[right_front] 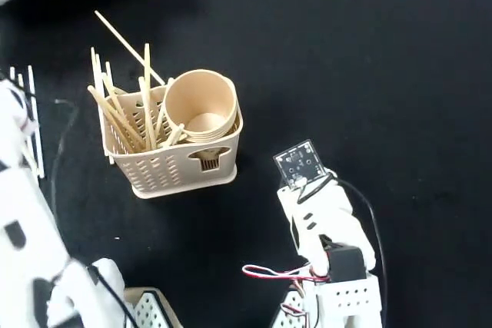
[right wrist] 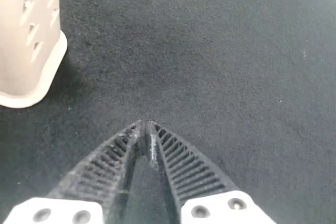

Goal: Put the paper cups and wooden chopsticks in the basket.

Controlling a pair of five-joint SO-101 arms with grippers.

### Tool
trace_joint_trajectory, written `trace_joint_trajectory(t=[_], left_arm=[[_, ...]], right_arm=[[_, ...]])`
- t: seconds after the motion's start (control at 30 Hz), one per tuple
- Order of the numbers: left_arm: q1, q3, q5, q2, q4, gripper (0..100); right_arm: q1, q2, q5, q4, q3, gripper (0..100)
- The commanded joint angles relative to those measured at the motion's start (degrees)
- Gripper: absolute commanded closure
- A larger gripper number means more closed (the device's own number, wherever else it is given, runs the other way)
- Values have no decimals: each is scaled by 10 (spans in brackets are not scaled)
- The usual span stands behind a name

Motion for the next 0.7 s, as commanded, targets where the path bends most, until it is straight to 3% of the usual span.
trace_joint_trajectory(t=[0.0, 0.27, 0.47, 0.67], left_arm=[[7, 90, 57, -135, -86, 971], [119, 162, 162, -246, -159, 971], [240, 161, 166, -259, -238, 972], [287, 211, 180, -258, -310, 971]], right_arm=[[5, -46, -1, 1, -2, 986], [5, -46, -1, 1, -2, 986], [5, -46, -1, 1, -2, 986], [5, -46, -1, 1, -2, 986]])
